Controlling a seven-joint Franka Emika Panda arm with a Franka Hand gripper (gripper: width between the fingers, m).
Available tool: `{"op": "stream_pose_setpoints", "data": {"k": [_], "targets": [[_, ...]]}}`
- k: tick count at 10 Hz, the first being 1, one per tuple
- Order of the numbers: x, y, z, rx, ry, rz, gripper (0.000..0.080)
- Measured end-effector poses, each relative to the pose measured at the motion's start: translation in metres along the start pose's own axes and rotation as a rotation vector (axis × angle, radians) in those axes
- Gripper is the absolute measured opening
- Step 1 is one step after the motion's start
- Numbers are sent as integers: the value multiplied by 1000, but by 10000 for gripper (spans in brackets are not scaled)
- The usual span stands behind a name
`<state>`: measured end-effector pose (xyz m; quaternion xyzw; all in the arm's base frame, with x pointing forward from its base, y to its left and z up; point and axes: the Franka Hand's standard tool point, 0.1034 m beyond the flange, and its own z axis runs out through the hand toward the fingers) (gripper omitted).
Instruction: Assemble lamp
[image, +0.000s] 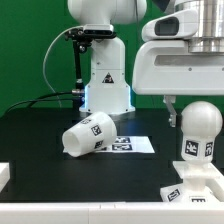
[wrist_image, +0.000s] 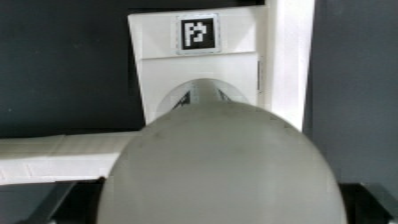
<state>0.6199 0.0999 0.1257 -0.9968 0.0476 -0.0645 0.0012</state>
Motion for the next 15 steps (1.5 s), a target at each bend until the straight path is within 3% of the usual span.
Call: {"op": "stream_pose_setpoints", "data": {"k": [3,6,9,12,13,14,15], "targets": [[0,0,0,0,1,256,573],[-1,1,1,6,-20,700,573],[1,8,1,74,-72,1208,574],[0,8,2,77,-77,1210,576],[-1,8,2,59,-84,1108,670],[-2,7,1,26,-109,893,694],[0,2,2,25,-120,707,698]]}}
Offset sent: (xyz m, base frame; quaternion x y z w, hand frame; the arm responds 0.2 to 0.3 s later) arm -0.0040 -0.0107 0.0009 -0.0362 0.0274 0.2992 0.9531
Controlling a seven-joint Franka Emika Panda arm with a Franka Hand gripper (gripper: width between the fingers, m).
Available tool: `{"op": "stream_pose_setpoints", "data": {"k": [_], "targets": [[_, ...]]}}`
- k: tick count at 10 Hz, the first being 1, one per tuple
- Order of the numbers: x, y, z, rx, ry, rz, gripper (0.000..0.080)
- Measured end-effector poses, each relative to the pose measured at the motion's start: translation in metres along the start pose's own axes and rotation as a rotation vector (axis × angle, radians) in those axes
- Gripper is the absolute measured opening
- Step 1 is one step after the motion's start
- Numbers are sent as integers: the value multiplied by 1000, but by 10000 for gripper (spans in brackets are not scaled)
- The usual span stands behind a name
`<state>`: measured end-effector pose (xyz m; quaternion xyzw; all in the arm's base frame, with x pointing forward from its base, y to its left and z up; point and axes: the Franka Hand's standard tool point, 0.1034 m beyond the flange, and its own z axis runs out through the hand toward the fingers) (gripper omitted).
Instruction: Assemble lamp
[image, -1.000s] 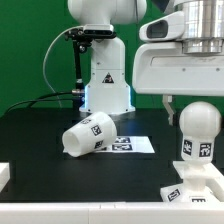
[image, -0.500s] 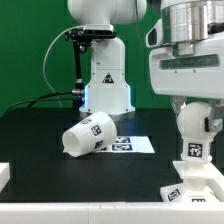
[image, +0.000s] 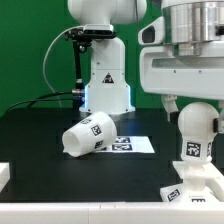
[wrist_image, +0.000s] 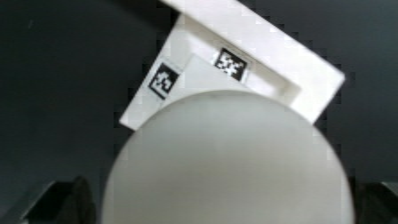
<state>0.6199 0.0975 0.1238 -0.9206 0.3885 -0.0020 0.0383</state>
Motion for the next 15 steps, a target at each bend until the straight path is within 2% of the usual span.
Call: {"op": "stream_pose_setpoints", "data": {"k": [1,2,4,5,6,9,13,14,15], "targets": [[-8,-5,2,-5,-12,-83,698],[-16,-12,-2,20,23,-31,698],[-14,-7,0,8,26,-217,699],[-13,-7,0,-4,37,-315,699],[-11,-5,0,-41,71,-548,699],[13,9,0,-61,76,-823,699],[13,4,3,-63,79,-810,699],[13,4,3,-62,80,-777,571],[13,4,3,-62,80,-776,574]]}}
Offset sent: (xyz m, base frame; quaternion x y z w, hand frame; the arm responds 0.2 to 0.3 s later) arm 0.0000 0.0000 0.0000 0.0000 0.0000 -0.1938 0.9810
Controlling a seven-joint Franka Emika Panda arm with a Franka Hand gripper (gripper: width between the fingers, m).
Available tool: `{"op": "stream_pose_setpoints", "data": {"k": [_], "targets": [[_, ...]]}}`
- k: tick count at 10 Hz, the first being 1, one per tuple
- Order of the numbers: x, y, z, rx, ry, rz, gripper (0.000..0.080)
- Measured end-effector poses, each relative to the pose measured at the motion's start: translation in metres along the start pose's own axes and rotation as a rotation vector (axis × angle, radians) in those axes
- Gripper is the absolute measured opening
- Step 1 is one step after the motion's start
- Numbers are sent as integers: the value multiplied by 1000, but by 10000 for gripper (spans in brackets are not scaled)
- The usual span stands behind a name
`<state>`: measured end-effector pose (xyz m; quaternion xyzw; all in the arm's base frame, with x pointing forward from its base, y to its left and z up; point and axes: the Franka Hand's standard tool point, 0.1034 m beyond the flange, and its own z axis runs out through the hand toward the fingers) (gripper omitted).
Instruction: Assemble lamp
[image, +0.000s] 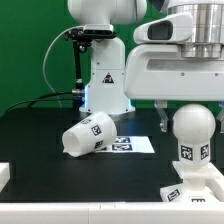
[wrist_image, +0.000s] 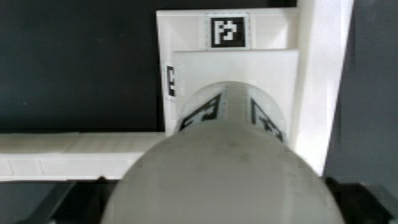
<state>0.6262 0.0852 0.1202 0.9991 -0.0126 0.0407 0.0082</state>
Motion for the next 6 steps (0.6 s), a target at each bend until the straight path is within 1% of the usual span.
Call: {"op": "stream_pose_setpoints", "data": {"k": [1,4,5,6], "targets": [[0,0,0,1,0,10,574],[0,1,0,-3,1,269,574],[-4,0,0,-19,-1,417,574],[-6,0,0,-27,-5,558,574]]}}
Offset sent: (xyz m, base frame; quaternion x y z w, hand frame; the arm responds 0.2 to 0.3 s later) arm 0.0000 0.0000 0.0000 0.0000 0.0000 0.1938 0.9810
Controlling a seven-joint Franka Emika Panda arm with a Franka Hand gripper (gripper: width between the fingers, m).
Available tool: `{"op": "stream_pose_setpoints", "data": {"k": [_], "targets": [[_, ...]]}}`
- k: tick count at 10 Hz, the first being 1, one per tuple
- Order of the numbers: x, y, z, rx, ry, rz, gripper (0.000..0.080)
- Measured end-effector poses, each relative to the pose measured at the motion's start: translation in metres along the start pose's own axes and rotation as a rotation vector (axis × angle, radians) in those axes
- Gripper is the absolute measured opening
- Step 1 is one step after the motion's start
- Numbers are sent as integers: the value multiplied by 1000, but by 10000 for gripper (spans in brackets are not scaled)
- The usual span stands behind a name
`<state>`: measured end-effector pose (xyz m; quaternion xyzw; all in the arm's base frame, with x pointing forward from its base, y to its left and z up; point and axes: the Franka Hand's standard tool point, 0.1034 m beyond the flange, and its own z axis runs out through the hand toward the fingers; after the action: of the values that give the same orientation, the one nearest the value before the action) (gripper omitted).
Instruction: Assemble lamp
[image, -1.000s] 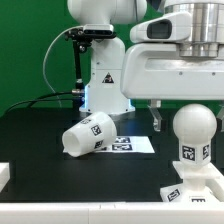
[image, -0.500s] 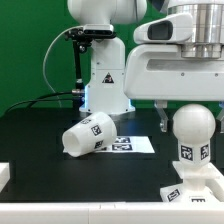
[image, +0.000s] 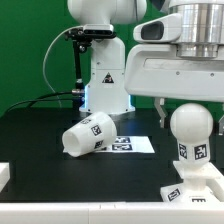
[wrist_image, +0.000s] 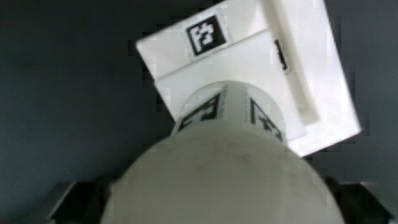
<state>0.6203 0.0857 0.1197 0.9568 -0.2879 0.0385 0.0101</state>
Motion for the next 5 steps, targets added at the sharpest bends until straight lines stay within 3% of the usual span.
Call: {"op": "stream_pose_setpoints", "data": {"k": [2,3,5], "targets": [[-4,0,0,-11,-26,293,576],[-5,0,1,1,-40,448,576],[-5,-7,3,50,-47,753,576]]}}
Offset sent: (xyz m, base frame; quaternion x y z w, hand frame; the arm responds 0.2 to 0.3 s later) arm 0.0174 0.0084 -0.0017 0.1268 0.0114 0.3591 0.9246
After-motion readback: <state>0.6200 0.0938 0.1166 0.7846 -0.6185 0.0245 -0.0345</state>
